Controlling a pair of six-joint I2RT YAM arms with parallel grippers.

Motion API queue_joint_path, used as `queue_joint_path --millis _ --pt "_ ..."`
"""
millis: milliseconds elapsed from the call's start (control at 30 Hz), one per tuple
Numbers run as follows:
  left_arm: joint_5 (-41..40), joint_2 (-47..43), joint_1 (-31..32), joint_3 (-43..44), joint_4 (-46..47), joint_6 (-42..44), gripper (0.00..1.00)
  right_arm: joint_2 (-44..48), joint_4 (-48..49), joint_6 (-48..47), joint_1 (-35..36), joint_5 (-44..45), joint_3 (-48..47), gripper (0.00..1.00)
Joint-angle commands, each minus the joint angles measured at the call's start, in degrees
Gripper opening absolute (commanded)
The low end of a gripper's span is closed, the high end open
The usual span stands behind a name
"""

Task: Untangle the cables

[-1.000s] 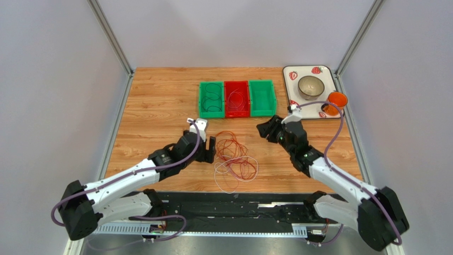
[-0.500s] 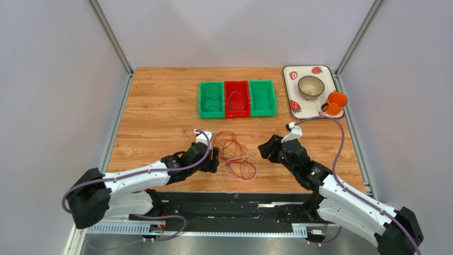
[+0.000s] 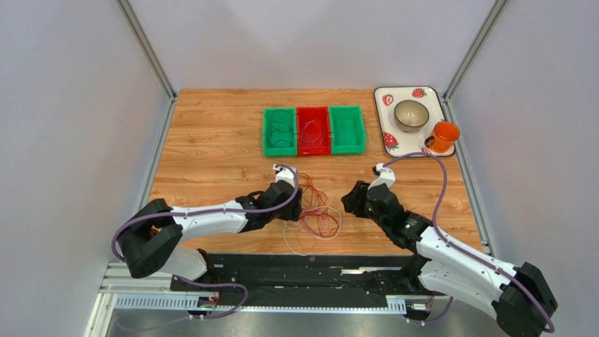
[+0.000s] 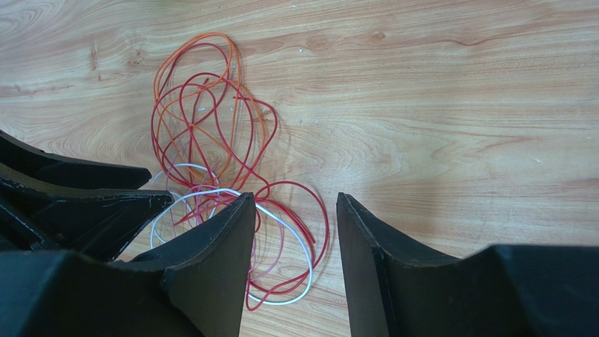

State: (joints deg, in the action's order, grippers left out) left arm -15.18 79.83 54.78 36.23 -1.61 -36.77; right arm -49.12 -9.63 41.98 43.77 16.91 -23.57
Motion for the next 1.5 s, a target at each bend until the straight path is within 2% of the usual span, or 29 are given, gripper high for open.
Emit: queue_joint_path --millis 0,167,367,767,900,1033,1100,1300,1467 --pt "-1.3 0.8 0.4 3.2 0.0 -0.5 0.58 1.2 1.6 -0.2 0.3 1.3 -1.6 0.5" --pt "-4.2 4.0 0.7 5.6 -5.3 -2.8 0.48 1.2 2.0 -0.5 0.3 1.2 -1.4 0.5" --pt "-8.7 4.6 2.8 8.2 -12.1 -5.8 0.48 1.2 2.2 -0.8 0.3 0.8 -1.3 0.5" --pt "-8.7 7.4 4.6 8.7 -11.8 -7.7 0.45 1.0 2.3 -0.8 0.3 0.6 -1.2 0.5" --pt "-8.3 8.7 4.7 9.7 -11.9 -7.6 0.37 1.0 2.4 -0.8 0.3 0.6 -1.4 0.5" --pt "-8.5 8.7 4.8 10.0 -12.3 -7.6 0.25 0.9 2.4 -0.8 0.3 0.5 -1.3 0.5" --pt "-9.1 8.3 4.8 10.3 -12.9 -7.6 0.24 0.9 2.4 -0.8 0.3 0.5 -1.3 0.5" --pt "-12.1 4.8 5.2 12.0 -17.4 -6.9 0.17 0.8 2.4 -0.8 0.3 0.5 -1.4 0.5" --pt "-14.6 0.2 5.2 13.7 -22.2 -6.8 0.04 0.8 2.4 -0.8 0.4 0.7 -1.5 0.5"
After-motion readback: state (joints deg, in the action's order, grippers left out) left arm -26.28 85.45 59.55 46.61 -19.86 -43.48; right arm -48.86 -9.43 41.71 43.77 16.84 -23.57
